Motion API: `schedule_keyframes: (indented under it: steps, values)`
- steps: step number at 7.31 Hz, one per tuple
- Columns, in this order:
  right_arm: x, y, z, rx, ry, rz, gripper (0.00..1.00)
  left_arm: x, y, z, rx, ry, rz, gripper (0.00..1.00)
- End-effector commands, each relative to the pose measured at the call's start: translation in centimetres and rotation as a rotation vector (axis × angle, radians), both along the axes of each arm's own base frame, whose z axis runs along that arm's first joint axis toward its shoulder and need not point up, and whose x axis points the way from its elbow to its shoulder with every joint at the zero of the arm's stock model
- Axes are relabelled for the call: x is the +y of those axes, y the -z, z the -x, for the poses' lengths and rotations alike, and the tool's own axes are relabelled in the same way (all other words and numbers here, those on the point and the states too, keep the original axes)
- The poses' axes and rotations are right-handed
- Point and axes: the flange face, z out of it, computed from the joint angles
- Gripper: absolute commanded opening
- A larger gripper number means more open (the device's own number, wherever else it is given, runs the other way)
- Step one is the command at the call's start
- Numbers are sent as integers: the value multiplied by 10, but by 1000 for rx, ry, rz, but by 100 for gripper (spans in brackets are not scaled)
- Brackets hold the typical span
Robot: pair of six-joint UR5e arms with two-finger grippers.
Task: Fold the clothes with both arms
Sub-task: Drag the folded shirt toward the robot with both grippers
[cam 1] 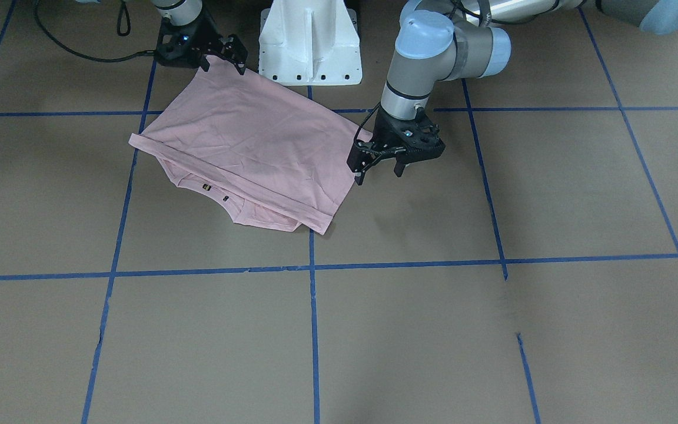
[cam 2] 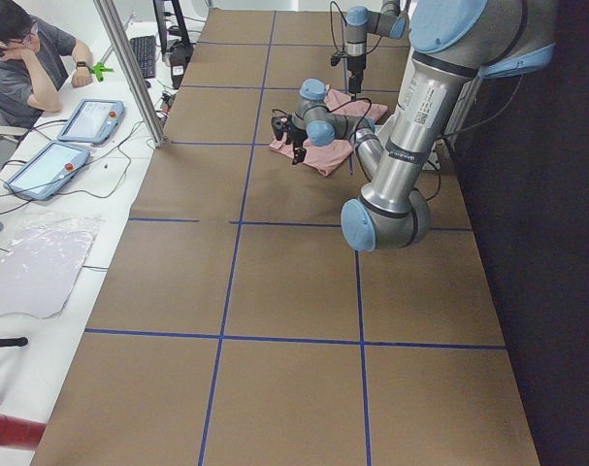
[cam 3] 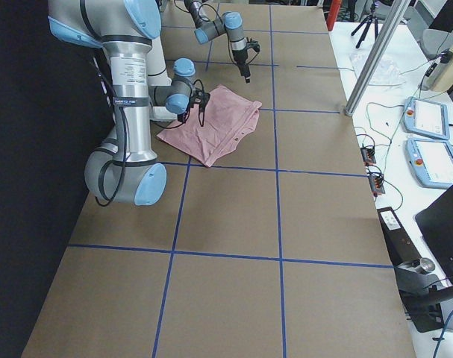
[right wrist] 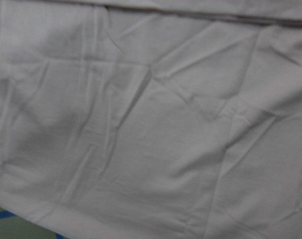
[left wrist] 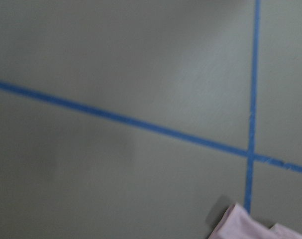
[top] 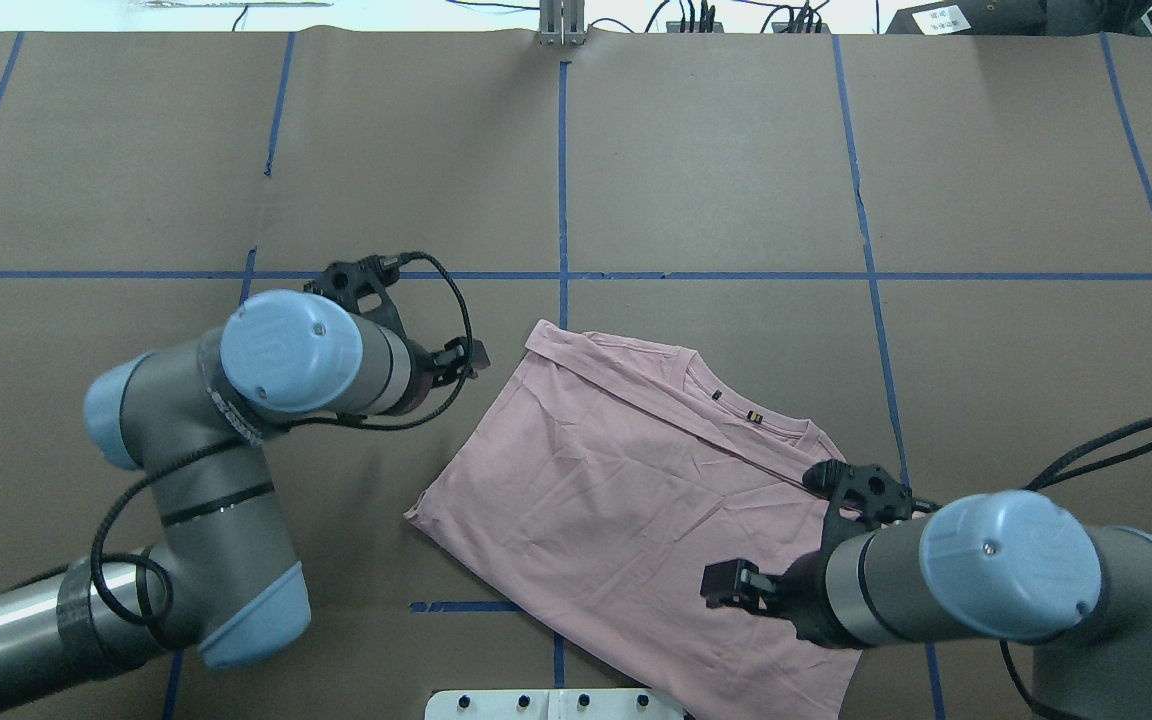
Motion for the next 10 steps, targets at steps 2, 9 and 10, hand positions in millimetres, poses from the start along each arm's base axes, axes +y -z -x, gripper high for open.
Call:
schedule_keyframes:
  steps: [2, 9, 10]
  values:
    - [-60, 33, -30, -66, -139, -25, 100, 80, -21, -40, -23, 4, 147, 99]
    - [-62, 34, -32, -69, -145, -27, 100, 94, -25, -34, -80, -11, 166, 94]
    - [-63, 34, -32, -69, -146, -29, 100, 94, -26, -34, -82, -10, 164, 89]
